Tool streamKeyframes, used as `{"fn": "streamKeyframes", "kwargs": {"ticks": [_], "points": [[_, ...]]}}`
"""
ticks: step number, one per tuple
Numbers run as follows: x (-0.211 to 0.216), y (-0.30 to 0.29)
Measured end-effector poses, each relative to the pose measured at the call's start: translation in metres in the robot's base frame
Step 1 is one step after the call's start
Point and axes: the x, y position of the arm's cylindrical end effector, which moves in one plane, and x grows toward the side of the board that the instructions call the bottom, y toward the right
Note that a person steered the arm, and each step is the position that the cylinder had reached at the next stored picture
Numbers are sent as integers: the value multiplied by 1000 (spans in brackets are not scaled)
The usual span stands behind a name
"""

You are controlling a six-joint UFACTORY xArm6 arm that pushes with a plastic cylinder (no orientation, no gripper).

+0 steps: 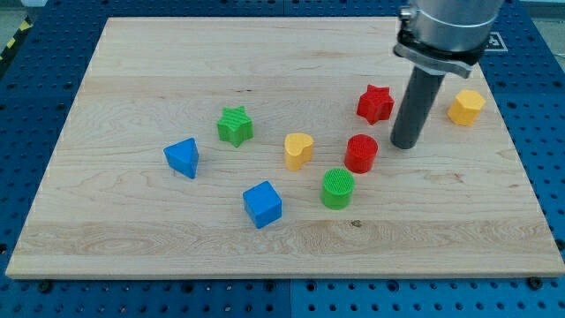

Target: Move the red star towards the center of the board

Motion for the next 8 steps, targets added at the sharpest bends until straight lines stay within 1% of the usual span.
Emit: {"fn": "streamKeyframes", "kwargs": {"ticks": [1, 2, 4, 5, 8], "points": [[-20, 17], [-47, 16], [-72, 1], [-66, -9], [-37, -90]]}}
